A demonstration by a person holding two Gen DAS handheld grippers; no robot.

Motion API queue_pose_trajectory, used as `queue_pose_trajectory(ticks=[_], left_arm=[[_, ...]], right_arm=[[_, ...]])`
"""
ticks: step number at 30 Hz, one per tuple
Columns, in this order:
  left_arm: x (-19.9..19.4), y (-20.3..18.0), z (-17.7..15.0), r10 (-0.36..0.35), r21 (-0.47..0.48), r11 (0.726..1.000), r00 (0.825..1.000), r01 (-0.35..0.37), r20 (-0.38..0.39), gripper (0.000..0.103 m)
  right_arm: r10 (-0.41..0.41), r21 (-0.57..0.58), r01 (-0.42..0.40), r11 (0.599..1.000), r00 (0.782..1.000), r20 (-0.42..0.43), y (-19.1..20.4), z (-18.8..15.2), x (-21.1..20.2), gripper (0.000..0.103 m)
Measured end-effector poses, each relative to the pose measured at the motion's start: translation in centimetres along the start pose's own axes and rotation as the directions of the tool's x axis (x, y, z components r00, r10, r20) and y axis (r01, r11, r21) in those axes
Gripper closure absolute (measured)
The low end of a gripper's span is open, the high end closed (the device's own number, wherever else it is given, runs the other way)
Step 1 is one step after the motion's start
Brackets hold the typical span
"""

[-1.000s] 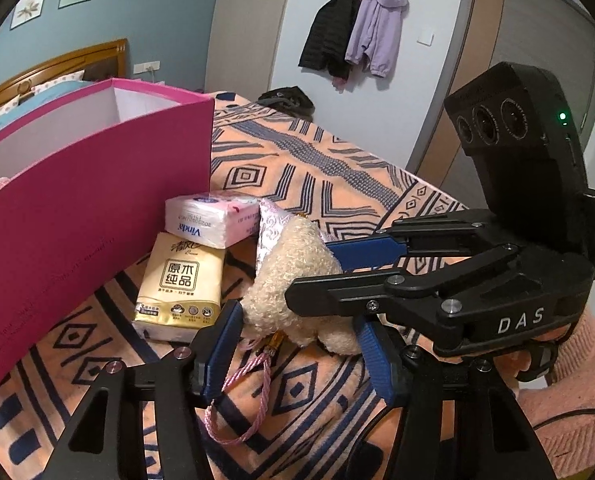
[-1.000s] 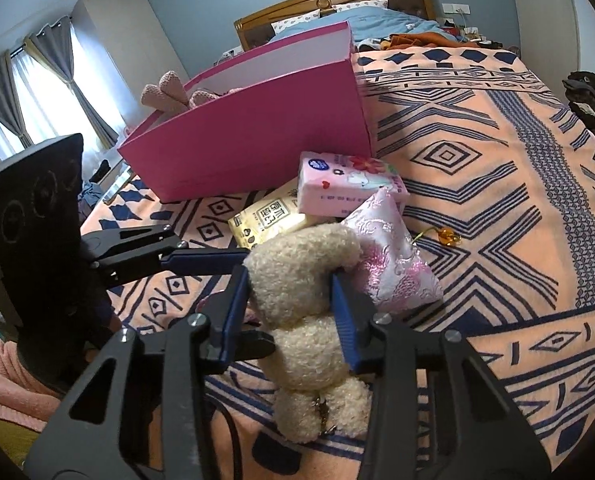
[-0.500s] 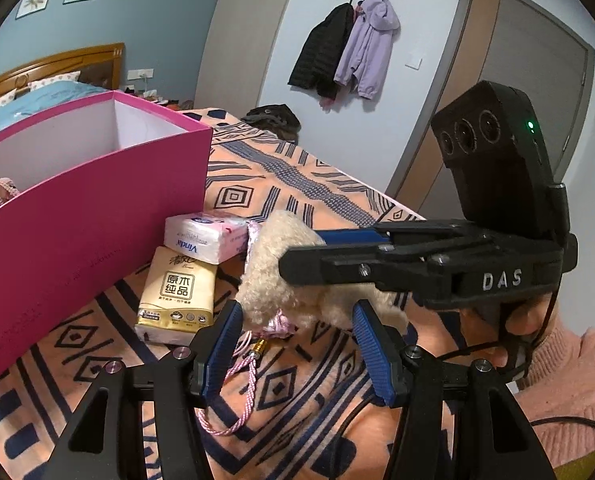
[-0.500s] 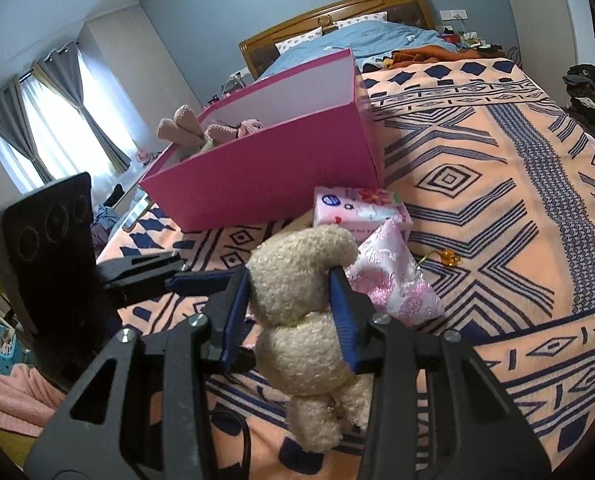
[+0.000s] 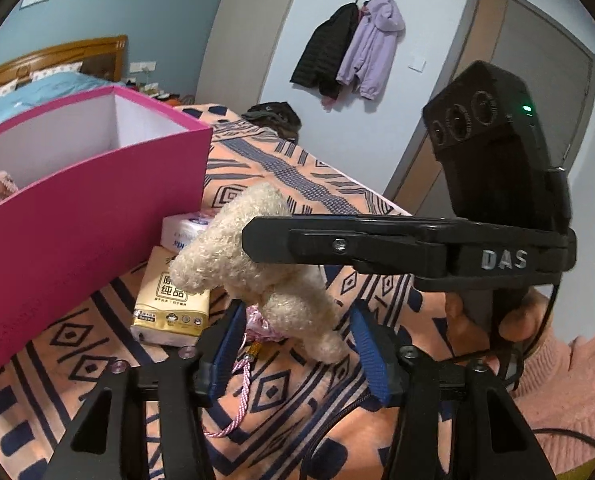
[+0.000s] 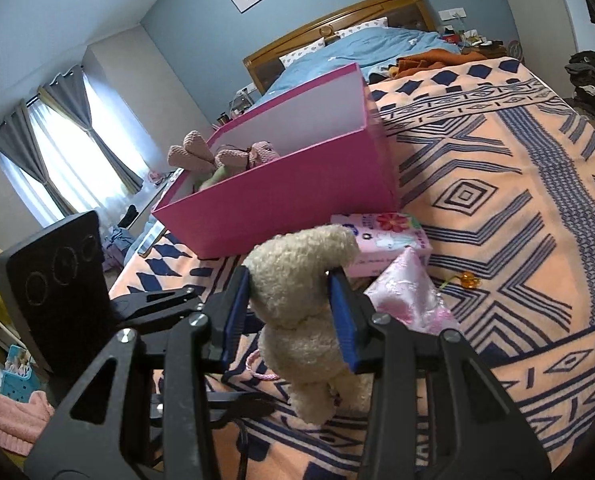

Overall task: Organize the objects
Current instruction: 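Carry the cream teddy plush over the pink box with the right gripper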

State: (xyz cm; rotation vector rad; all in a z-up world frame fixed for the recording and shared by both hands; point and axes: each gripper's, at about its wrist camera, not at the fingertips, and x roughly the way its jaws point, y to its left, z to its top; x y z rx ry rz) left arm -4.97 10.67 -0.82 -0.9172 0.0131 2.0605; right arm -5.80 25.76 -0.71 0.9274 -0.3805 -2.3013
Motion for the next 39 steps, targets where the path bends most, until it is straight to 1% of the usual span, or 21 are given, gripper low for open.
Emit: queue_pose_trajectory(ticks=[1,2,3,7,16,21,27,33,36,39], left_arm=[[0.1,0.2,0.1,0.004,-0.007,1.000,1.000,-0.004,-0.003,0.062],[0.1,0.3,0.2,0.011,-0.012,1.000,1.000,-0.011,-0.009,0.066],[0.2,0.4,0.3,0.013,-0.014,1.000,1.000,-0.014,-0.015,0.073],[-0.3,0.7,0.9,0.003,-0.033,0.999,1.000,-0.003,0.002,0.073],[-2.4,1.3,3.6,0.065,-0.022,0.998,0.996,-0.063,0.059,0.073],[-3.0,1.8,5.2,0.124,-0.015,0.992,0.989,-0.123,0.080,0.074],[-3.4,2.7,7.2,0.160,-0.020,0.987,0.981,-0.159,0.110,0.074],[-3.0,3.9,9.4,0.192,-0.020,0.981,0.974,-0.191,0.122,0.074],[-2.7,4.4,10.2,0.227,-0.011,0.974,0.966,-0.227,0.126,0.074],[-2.6,5.0,10.8,0.245,-0.014,0.969,0.961,-0.245,0.129,0.074]], right_arm=[[0.003,-0.002,-0.003,1.000,1.000,0.001,0.1,0.1,0.0,0.061],[0.007,-0.003,-0.007,1.000,1.000,0.004,0.2,0.2,0.0,0.061],[0.011,-0.005,-0.011,1.000,1.000,0.008,0.3,0.3,0.0,0.061],[0.021,-0.021,-0.021,1.000,1.000,0.017,0.8,1.0,0.1,0.061],[0.057,-0.078,-0.052,0.996,0.997,0.059,2.4,4.2,0.2,0.061],[0.083,-0.096,-0.076,0.992,0.994,0.074,2.7,6.5,1.0,0.060],[0.109,-0.119,-0.098,0.988,0.990,0.087,2.7,8.7,1.9,0.060],[0.109,-0.133,-0.096,0.986,0.990,0.090,2.8,10.8,2.8,0.059],[0.117,-0.129,-0.105,0.986,0.989,0.086,2.5,11.8,3.5,0.059],[0.117,-0.127,-0.106,0.986,0.990,0.084,2.4,12.6,4.2,0.058]])
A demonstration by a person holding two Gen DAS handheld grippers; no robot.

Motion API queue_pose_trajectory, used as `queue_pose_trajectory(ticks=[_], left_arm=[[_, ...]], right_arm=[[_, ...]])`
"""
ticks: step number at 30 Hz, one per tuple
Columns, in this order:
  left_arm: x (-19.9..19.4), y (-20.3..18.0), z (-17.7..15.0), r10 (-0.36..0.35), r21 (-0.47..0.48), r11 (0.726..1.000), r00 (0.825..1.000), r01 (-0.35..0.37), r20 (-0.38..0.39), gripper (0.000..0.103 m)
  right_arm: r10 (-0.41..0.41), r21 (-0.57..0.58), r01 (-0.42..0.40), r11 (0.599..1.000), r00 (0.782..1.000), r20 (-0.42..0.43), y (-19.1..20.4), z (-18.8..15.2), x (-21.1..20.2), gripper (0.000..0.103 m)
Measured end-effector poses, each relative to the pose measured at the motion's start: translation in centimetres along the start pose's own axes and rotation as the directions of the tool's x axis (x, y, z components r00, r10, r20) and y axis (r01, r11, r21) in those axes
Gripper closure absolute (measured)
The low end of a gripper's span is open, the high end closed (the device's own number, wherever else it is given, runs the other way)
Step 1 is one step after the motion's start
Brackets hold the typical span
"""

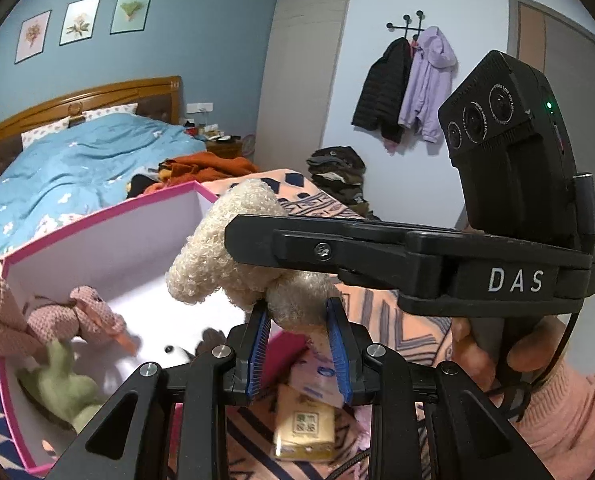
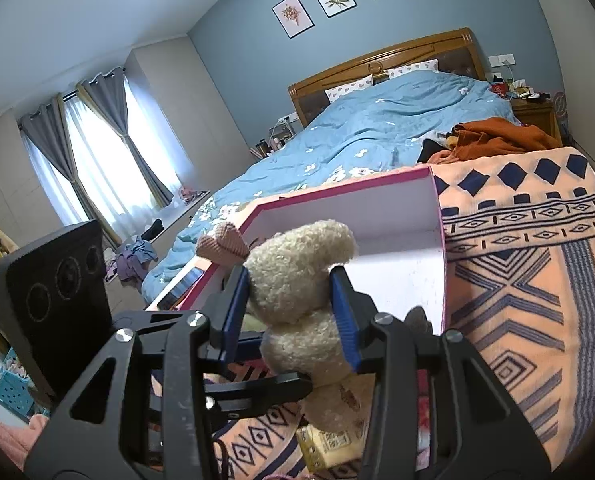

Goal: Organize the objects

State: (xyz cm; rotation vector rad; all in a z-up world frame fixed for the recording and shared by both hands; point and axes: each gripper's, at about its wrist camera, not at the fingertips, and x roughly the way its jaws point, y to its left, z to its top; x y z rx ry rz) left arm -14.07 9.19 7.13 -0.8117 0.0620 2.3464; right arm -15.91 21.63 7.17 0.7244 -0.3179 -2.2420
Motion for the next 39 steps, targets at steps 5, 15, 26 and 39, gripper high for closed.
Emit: queue_pose_trajectory(ticks=[5,15,26,39], left_arm=[[0.8,1.2,0.7,0.005,-0.023,1.000,1.000,-0.005,0.000,0.074],[2.7,2.8,1.5,0.019,-0.052,0.998,1.000,-0.020,-0.024,0.074],[5.2,3.9,1.8,0.104,-0.067,0.992,0.992,-0.109,-0.072,0.074],[5.8,5.5,0.5,0.117,-0.136,0.982,0.989,-0.128,-0.086,0.058]], right_arm=[[0.006,0.018,-0.006,1.000,1.000,-0.005,-0.8,1.0,1.2,0.058],[-0.011,0.050,0.013,0.999,0.999,-0.030,-2.7,2.0,3.4,0.057],[-0.084,0.084,0.089,0.992,0.994,-0.063,-4.6,2.0,4.9,0.055],[-0.135,0.095,0.139,0.986,0.990,-0.050,-5.0,0.6,3.2,0.045]])
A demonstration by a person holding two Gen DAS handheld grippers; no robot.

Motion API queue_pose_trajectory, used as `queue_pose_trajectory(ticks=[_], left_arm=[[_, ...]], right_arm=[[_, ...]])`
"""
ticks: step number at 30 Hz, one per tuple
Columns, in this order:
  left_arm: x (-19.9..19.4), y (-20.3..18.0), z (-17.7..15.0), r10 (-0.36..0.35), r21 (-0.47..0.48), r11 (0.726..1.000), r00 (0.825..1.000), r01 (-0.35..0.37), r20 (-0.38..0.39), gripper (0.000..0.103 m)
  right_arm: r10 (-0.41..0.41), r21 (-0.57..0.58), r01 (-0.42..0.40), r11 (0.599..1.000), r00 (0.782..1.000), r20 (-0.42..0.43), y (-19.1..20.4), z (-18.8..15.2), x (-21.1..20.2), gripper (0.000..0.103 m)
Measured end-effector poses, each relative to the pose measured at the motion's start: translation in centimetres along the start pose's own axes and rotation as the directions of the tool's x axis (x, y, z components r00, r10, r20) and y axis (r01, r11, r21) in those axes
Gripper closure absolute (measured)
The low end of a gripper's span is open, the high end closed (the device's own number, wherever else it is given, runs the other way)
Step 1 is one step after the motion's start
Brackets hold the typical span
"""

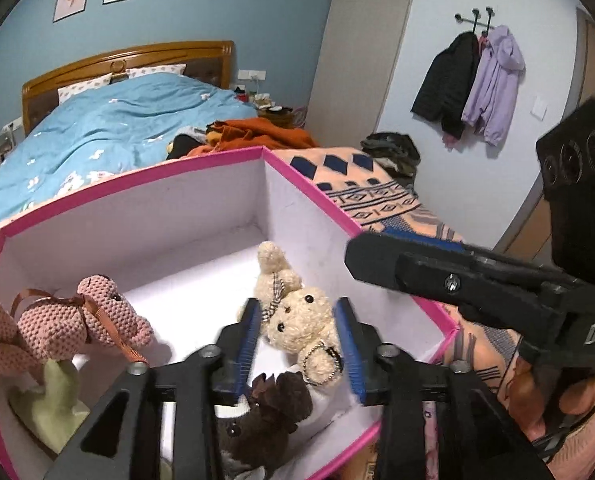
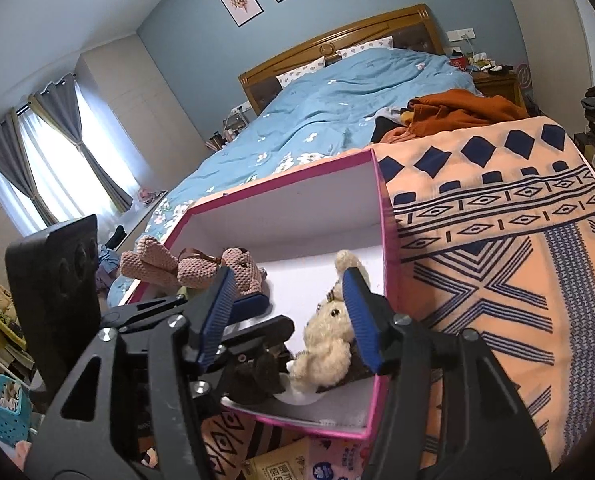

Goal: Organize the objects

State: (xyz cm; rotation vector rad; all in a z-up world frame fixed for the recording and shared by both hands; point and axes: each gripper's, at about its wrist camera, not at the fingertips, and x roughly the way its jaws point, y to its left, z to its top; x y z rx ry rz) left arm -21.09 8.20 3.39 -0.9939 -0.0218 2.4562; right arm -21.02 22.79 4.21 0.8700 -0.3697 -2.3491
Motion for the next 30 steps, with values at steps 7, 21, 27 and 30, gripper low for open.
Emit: queue_pose_trajectory(ticks=[7,21,27,30], left_arm=[[-2.7,-0.6,-0.8,-0.018,0.013,1.000,0.998,0.018,0.065,0.049],[-7.0,-5.1,-4.8,-0.085,0.158,0.985,0.991,0.068,0.103,0.042],[-5.1,-6.4,-7.6,-0.081,0.177,0.981,0.997,0.078,0.013,0.042],[-3.6,-6.5,-9.1,-0.050,0.177,0.983,0.998,0.055,-0.037,0.042]], right_arm=[[0.012,0.019,-0.012,1.000,1.000,0.021,-0.3,-1.3,-1.5,0.044],[-0.011,0.007,0.011,1.000,1.000,0.021,-0.9,-5.9,-6.2,0.038],[-0.042,0.037,0.044,0.998,0.998,-0.057,-2.9,-8.7,-6.0,0.038],[-0.064,0.044,0.068,0.997,0.993,-0.095,-3.8,-9.7,-5.4,0.038]])
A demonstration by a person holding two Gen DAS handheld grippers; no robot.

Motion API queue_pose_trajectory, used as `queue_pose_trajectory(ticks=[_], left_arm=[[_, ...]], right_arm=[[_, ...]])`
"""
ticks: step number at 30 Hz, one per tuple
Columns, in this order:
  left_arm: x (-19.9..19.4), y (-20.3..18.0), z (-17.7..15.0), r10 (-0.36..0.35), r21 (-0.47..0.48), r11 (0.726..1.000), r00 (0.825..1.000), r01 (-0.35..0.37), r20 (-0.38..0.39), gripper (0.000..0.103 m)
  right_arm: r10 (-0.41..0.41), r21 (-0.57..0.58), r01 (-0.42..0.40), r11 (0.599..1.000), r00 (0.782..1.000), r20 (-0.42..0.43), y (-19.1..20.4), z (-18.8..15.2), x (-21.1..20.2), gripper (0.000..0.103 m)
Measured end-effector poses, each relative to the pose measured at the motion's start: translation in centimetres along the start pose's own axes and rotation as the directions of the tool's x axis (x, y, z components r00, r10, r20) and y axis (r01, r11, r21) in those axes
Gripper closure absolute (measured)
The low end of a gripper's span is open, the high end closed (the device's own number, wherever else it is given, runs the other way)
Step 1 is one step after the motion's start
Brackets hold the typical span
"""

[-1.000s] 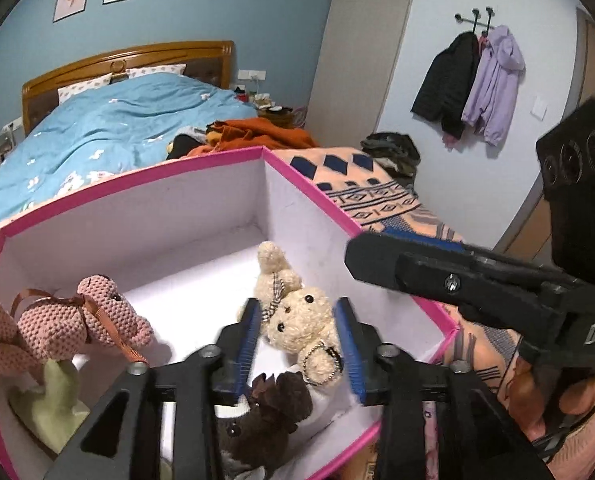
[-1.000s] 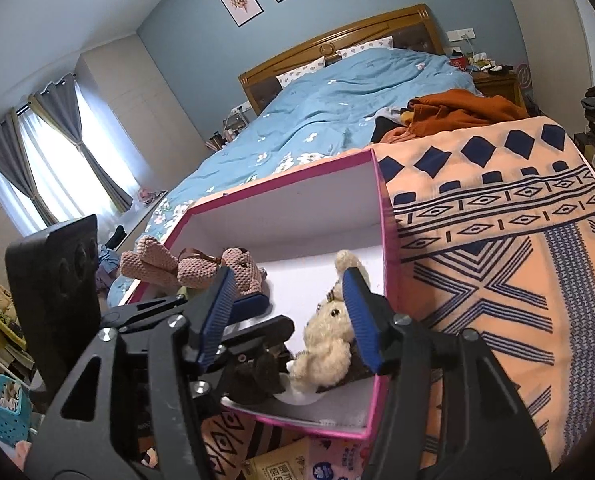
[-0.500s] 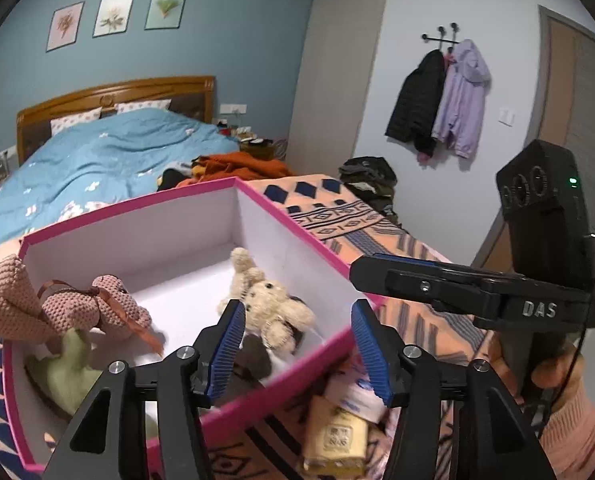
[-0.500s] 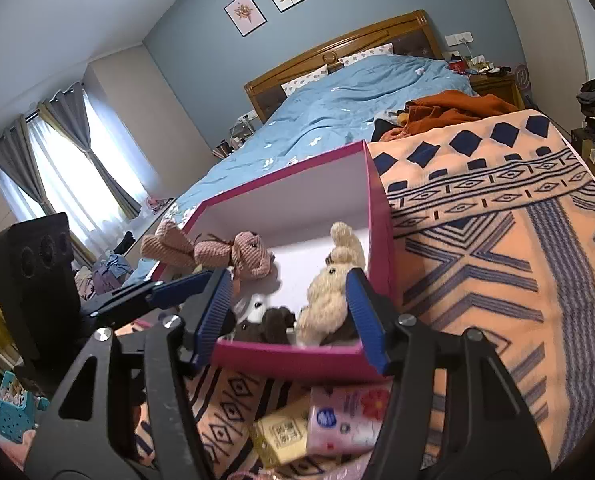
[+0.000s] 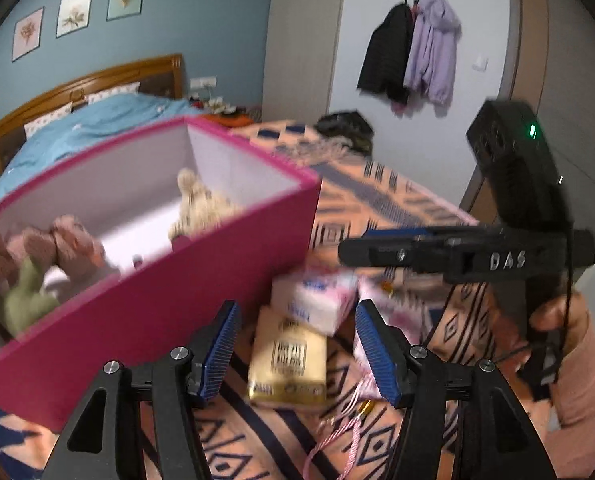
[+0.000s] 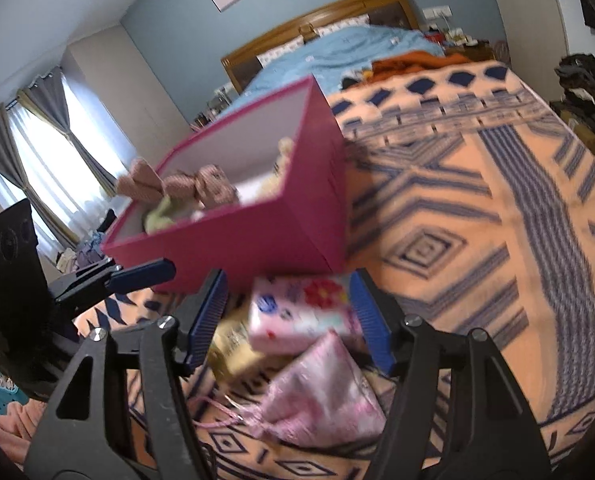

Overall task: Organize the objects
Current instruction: 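Move the right gripper down to the pink satin drawstring pouch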

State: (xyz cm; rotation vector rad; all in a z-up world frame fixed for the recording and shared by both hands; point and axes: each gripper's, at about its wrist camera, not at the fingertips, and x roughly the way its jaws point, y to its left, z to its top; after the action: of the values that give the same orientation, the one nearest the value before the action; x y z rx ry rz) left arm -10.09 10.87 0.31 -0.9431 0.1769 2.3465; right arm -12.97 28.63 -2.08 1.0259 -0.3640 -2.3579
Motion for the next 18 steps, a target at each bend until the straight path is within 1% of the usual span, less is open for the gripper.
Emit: queue_pose_trajectory(ticks=[2,4,8,14,18], left_arm=[[1.0,0.0,-0.6,0.010,-0.004,1.000,0.999,-0.010,-0.037,0.042],[1.5,0.1,-1.1,0.019,-0.009,1.000,0.998,-0.020,-0.058,0.042],[2.6,0.3,-1.8,0.025,-0.002,1.000,0.995,-0.026,-0.098,0.041],[2.9,0.8,-2.6,0.035,-0.008,0.999,0.991,-0.037,-0.127,0.041],[2.1,1.0,-3.6,0.064,0.004,0.998,0.989,-0.064,-0.135,0.043]], right_arm=[[-0.001,0.021,0.001,1.000,0.999,-0.035,-0.8,-0.3,0.9,0.038],[0.008,0.044,-0.005,0.999,0.998,-0.066,-1.4,-0.6,1.7,0.038],[0.011,0.050,-0.006,0.999,0.995,-0.100,-1.6,-0.9,2.9,0.038],[0.012,-0.049,-0.018,0.999,0.994,-0.105,0.7,-1.1,3.3,0.038],[0.030,-0.076,-0.039,0.996,0.992,-0.123,2.0,-1.5,3.9,0.038]])
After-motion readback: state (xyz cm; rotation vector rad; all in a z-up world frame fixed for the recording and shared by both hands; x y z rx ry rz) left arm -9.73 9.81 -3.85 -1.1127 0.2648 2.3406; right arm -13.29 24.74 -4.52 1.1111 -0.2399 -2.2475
